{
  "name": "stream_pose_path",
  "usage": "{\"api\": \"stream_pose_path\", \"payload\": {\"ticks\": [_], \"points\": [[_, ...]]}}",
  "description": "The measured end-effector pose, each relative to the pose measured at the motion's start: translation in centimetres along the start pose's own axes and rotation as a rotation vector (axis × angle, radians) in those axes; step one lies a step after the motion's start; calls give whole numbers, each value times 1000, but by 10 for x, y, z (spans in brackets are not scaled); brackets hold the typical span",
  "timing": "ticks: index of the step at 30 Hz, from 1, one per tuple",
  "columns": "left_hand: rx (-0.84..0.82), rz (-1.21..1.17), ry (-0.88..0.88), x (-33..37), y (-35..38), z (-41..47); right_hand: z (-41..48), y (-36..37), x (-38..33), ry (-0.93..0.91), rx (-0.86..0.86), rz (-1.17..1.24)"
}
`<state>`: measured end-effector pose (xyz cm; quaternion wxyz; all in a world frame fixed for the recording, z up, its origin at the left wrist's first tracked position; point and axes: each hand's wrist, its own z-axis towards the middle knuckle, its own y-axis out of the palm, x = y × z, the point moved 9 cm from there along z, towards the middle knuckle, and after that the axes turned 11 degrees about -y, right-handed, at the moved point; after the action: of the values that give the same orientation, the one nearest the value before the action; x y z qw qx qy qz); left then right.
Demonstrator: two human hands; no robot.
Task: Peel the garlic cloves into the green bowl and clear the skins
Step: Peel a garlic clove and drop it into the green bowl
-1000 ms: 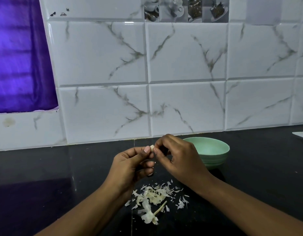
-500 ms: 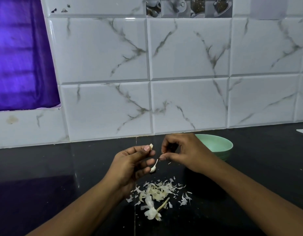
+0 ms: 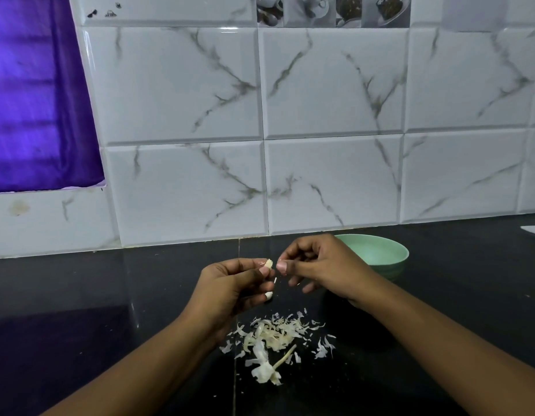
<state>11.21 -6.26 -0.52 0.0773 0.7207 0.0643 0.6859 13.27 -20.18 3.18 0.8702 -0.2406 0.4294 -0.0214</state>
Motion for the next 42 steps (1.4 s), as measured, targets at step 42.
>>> {"api": "stream_pose_path", "payload": {"ticks": [42], "points": [[-104, -40, -125, -18, 9, 6, 1, 0, 2, 61, -39, -194]]}}
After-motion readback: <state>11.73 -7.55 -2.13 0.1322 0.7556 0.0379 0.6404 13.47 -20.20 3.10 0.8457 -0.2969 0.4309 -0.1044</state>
